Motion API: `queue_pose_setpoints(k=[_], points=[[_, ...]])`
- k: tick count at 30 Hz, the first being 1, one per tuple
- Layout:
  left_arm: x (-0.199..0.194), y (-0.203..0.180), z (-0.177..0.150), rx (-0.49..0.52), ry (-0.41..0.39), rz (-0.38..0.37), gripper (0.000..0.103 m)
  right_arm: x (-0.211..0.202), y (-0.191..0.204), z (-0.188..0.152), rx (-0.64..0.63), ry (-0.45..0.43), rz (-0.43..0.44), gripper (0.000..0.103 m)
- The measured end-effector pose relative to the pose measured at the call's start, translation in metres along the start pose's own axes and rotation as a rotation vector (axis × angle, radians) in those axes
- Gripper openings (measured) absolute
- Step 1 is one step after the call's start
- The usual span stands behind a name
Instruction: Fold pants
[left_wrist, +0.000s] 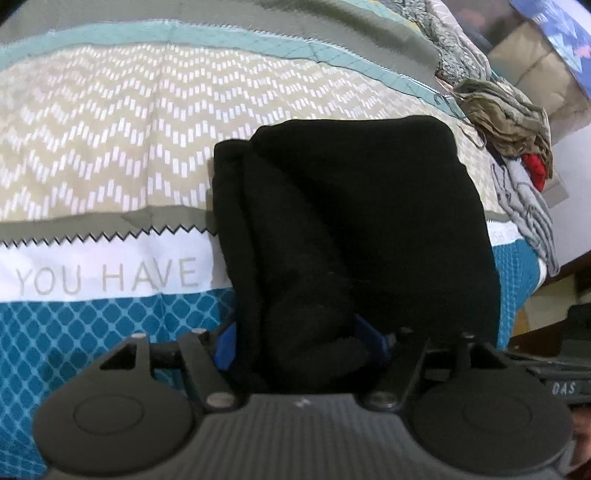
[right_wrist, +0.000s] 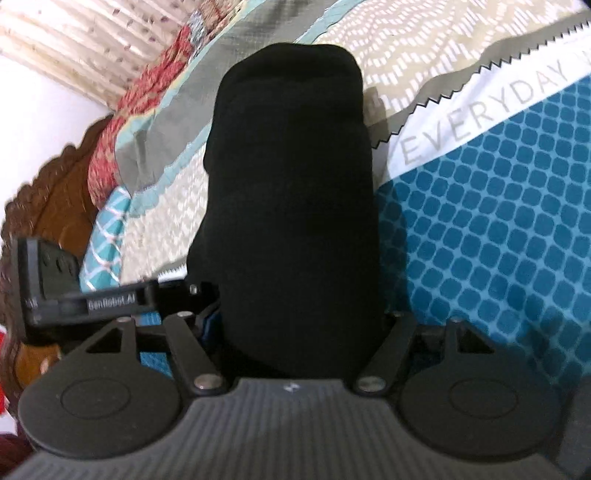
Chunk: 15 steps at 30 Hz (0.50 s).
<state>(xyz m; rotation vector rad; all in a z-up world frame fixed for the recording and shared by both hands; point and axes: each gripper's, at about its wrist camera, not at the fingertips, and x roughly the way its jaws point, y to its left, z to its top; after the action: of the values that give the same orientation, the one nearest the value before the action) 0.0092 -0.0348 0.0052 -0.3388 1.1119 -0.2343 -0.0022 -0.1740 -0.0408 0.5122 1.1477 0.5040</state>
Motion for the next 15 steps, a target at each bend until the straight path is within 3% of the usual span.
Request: queue_pose_setpoints(k=[3, 6, 9, 12, 15], points=[[-0.012, -0.002, -0.001, 0.017, -0.029, 0.002, 0.074, -0.021, 0.000, -0.002, -0.034, -0.029, 0.007, 0.072], [-0.031, 0.015, 0.002, -0.037, -0.087, -0.002, 0.088, -0.055, -0.004, 0.003, -0.086, -0.143, 0.028, 0.072], [-0.042, 0.023, 0.006, -0.074, -0.122, 0.004, 0.091, -0.082, -0.014, 0.008, -0.094, -0.250, 0.002, 0.072], [-0.047, 0.025, 0.004, -0.050, -0.134, 0.059, 0.091, -0.095, -0.032, 0.007, -0.117, -0.309, -0.198, 0.071], [-0.053, 0.039, -0.009, -0.080, -0.131, 0.043, 0.091, -0.130, -0.070, -0.016, -0.039, -0.439, -0.364, 0.070]])
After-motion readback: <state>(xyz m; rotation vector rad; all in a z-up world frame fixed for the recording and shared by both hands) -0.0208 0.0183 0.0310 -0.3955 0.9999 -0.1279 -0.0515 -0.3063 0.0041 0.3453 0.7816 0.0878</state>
